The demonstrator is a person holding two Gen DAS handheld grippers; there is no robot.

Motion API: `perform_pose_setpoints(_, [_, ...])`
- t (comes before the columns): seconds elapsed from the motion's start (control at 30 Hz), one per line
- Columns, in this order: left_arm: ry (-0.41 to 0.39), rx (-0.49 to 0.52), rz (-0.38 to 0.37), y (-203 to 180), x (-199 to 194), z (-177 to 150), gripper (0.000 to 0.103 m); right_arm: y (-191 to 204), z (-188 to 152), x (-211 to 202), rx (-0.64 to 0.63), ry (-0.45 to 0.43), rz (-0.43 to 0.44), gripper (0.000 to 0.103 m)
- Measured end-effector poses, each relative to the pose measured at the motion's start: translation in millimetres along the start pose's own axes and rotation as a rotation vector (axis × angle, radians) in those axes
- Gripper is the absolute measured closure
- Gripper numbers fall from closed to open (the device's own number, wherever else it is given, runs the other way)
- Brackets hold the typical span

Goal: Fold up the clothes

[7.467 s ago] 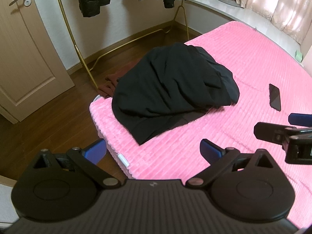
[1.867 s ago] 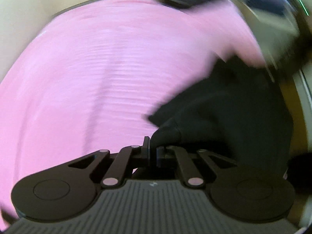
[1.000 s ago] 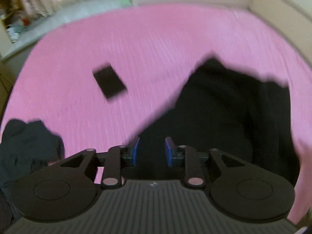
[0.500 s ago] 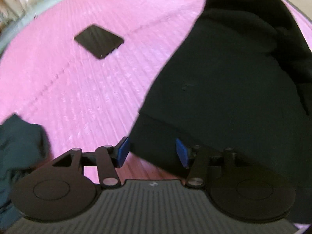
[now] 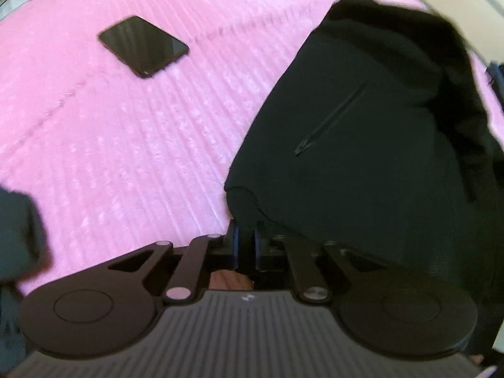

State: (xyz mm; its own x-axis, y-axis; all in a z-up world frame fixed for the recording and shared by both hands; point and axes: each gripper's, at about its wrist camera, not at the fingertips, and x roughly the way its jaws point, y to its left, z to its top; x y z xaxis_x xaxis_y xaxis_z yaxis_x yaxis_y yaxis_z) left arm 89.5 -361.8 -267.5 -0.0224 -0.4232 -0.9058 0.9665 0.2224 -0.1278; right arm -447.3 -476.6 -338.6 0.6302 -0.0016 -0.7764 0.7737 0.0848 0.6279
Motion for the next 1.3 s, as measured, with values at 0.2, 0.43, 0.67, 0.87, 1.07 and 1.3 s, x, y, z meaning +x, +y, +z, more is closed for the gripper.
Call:
perform_pose_setpoints(0.2, [0.071,-0.076,-0.098,-48.3,-91.8,-81.0,0.097,-1.3,52.9,-126.7,-0.235,0.038,-0.134,0.101])
perform_pose_setpoints(0.43, [0.266,-0.175,-0.216,-170.9,-109.0,-209.4,0.096,-48.9,61.9,-166.3,-0.299,0.14,-0.384,0.101])
perform_pose_setpoints(0.67, [0.302,0.009,-0.069,-213.7,-102.6,-206.2,0.09,-48.5,74.2,-154.4,-0.272,0.059,-0.492,0.062])
perform_pose_setpoints(0.87, [0.069,0.361,0.083,-230.4,-105.2,-119.1,0.075,12.2,106.4,-142.8,-0.458,-0.047,-0.398,0.027])
perform_pose_setpoints(1.07, [-0.221,0.973,0.232,-309.2,-63.5,-40.6,0.055,44.9,178.1,-90.6,-0.684,-0.013,-0.301,0.027])
perform_pose_setpoints(1.3, [-0.3,1.682,0.198,-385.2,21.5,-34.3,0.051,16.6,245.9,-69.8,-0.735,0.014,-0.296,0.027])
